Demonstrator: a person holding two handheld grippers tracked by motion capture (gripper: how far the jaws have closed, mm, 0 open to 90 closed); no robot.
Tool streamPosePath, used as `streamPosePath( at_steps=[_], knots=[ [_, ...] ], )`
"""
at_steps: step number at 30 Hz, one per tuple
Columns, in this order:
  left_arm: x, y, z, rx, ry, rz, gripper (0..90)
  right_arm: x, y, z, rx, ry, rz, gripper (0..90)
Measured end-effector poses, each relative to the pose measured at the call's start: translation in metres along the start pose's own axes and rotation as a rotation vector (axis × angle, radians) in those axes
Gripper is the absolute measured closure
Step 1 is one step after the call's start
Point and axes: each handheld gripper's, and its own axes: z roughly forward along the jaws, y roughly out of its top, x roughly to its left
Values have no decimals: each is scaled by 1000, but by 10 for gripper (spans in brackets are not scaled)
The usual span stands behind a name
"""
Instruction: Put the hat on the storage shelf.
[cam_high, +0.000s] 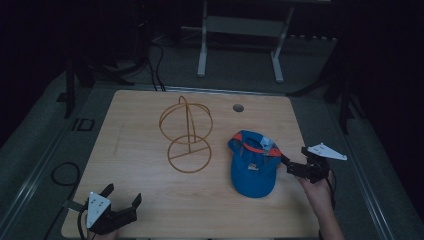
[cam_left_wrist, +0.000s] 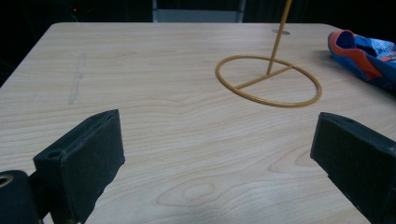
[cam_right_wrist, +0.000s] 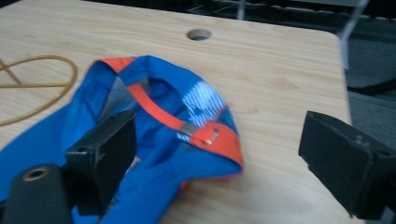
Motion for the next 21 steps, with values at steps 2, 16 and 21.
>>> streamPosePath(
  at_steps=[2, 16, 21],
  knots=[
    [-1, 0, 0, 4, -10, 5, 30, 0, 3, 3, 9, 27, 0, 114],
    [-2, 0, -1, 5, -25, 24, 32, -4, 24, 53, 76, 101, -52, 296],
    [-2, 0, 0, 11, -27, 25, 33, -7, 25, 73, 117, 81, -68, 358]
  ],
)
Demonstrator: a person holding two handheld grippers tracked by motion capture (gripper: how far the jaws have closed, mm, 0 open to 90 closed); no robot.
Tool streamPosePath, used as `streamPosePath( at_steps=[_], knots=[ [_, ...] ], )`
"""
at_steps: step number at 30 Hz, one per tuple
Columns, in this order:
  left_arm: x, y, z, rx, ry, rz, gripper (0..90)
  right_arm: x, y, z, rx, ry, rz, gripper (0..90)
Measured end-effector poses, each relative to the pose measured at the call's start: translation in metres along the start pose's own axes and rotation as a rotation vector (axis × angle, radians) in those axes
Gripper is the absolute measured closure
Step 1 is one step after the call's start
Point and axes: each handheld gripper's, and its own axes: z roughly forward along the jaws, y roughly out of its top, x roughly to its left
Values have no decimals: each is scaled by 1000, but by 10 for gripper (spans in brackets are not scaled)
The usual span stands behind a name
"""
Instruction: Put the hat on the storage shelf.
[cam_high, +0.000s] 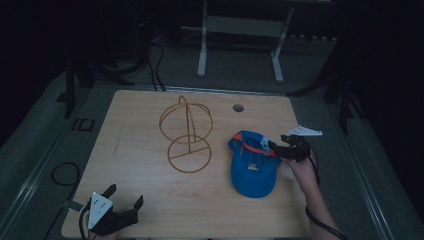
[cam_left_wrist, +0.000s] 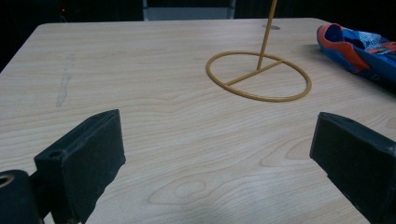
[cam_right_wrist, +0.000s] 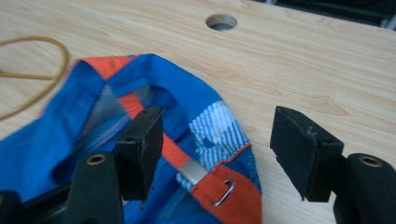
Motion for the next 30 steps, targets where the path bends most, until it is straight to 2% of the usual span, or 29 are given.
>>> streamPosePath(
  at_steps=[7, 11, 15, 17, 21, 27, 30],
  knots=[
    [0, -1, 0, 5, -8, -7, 33, -8, 4, 24, 40, -10, -4, 365],
    [0, -1, 0, 5, -9, -8, 33, -14, 3, 37, 67, -11, 20, 378],
    [0, -2, 1, 7, -15, -12, 34, -17, 1, 50, 102, -18, 23, 387],
    [1, -2, 1, 10, -18, -12, 34, -16, 0, 56, 123, -3, 29, 397],
    [1, -2, 1, 9, -18, -17, 34, -10, -4, 66, 180, -16, -15, 442],
    [2, -2, 1, 10, -15, -18, 34, -4, -11, 73, 203, -42, -64, 605],
    [2, -2, 0, 7, -13, -21, 34, -1, -13, 73, 196, -34, -79, 734]
  ],
)
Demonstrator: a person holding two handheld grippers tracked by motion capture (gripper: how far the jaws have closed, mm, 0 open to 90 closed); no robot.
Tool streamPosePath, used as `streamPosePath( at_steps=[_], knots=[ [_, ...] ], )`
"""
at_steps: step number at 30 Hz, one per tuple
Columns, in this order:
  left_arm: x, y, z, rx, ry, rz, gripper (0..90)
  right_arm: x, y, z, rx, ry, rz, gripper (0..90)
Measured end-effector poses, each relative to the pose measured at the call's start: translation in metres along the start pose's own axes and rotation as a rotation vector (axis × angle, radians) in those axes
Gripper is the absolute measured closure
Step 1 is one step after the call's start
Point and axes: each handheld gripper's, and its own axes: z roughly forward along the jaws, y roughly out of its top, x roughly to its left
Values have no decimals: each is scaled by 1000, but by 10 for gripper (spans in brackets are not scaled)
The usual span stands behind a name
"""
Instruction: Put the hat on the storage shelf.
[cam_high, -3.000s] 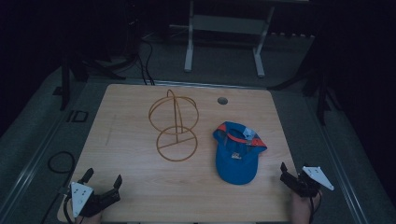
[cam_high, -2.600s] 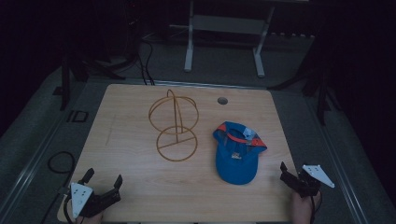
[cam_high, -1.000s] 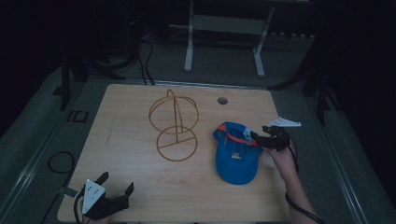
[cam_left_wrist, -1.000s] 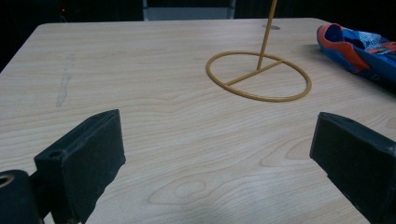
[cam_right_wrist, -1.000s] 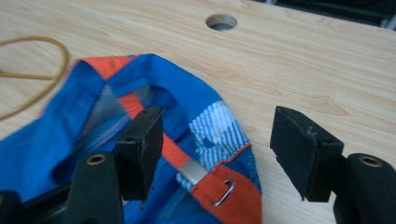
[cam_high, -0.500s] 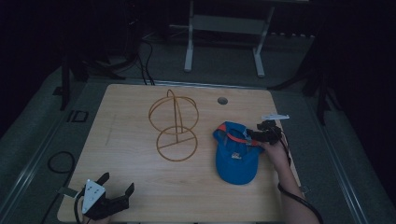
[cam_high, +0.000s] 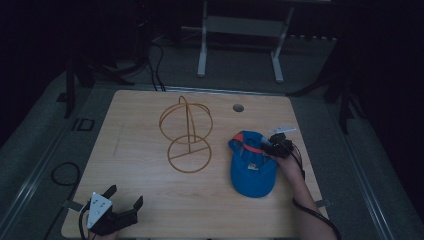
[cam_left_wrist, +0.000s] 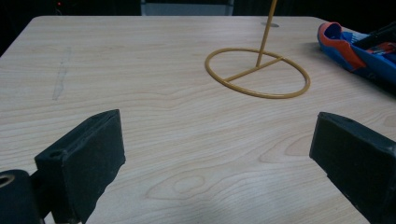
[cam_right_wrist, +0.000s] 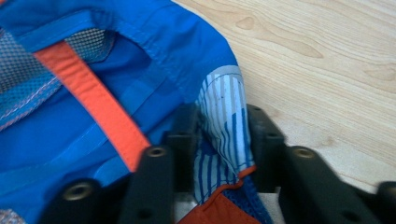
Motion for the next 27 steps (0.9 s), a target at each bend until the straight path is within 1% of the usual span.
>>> streamPosePath(
  at_steps=[2, 3, 5, 6, 9, 11, 16, 24, 27],
  knots=[
    [0, 0, 0, 0, 3, 1, 34, 4, 1, 0, 6, -1, -36, 836],
    [0, 0, 0, 1, 1, 0, 34, 6, 1, 0, 11, -6, -54, 855],
    [0, 0, 0, 2, 4, 2, 34, 7, 2, -1, 22, -2, -55, 867],
    [0, 0, 0, 0, 2, 1, 34, 9, 4, -2, 27, 7, -64, 875],
    [0, 1, 0, 1, 5, -1, 34, 10, 9, -10, 7, 28, -54, 877],
    [0, 0, 0, 3, 8, 3, 36, 11, 12, -16, -5, 31, -62, 878],
    [-1, 1, -1, 1, 10, 6, 37, 14, 22, -32, -44, 41, -59, 879],
    [-1, 1, 0, 4, 14, 5, 37, 21, 36, -55, -90, 46, -93, 881],
    [-1, 1, 0, 2, 9, 3, 37, 22, 42, -65, -109, 44, -107, 881]
  ],
)
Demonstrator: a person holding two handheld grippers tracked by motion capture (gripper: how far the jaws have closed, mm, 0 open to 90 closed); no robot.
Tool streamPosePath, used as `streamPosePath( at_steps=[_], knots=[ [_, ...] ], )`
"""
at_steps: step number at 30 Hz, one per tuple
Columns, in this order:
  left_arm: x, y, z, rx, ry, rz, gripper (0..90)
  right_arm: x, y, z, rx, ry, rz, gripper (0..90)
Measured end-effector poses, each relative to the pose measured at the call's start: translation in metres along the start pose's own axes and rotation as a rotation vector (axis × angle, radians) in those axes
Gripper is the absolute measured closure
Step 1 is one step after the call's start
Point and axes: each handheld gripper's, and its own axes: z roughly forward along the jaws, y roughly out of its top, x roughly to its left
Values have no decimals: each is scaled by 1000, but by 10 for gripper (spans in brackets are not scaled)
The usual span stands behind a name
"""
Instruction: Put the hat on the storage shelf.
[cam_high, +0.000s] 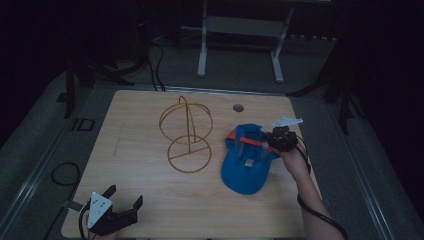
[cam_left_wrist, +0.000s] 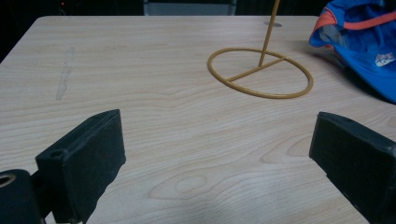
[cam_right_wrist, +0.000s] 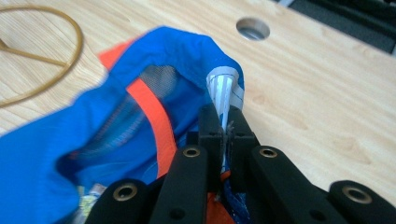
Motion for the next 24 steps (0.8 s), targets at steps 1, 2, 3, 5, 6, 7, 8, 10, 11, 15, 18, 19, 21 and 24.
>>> streamPosePath(
  at_steps=[1, 2, 3, 5, 6, 7, 8, 10, 11, 15, 18, 19, 21, 24],
  knots=[
    [0, 0, 0, -3, -2, 1, 36, 0, 3, -3, -7, -4, -11, 881],
    [0, 0, 0, -5, 2, 0, 37, 0, 5, -6, -15, -5, -22, 881],
    [0, 1, -1, -5, 0, -2, 37, 1, 8, -9, -19, -6, -30, 881],
    [0, 1, 0, -5, 0, -8, 37, 1, 13, -16, -32, -6, -37, 881],
    [0, 1, 0, -3, -2, -7, 36, 2, 16, -21, -46, 0, -42, 881],
    [-1, 1, 0, -2, -3, -5, 36, 2, 18, -24, -50, -1, -46, 881],
    [-1, 1, 0, -1, -2, -3, 37, 3, 21, -27, -55, 0, -53, 881],
    [-1, 1, 0, 0, -3, -5, 37, 5, 25, -36, -79, 4, -66, 881],
    [-1, 1, 0, 0, -2, -5, 36, 6, 27, -40, -85, 3, -72, 882],
    [-2, 2, 2, 2, -10, -5, 37, 11, 35, -62, -140, 3, -101, 881],
    [-3, 4, 5, 6, -15, 3, 36, 14, 41, -79, -179, 2, -130, 882],
    [-4, 5, 5, 6, -15, 7, 36, 15, 43, -85, -187, 7, -142, 881],
    [-5, 7, 6, 5, -24, 8, 36, 20, 46, -96, -204, 2, -166, 881],
    [-9, 13, 5, 7, -28, 21, 37, 28, 51, -112, -223, 4, -204, 881]
  ],
)
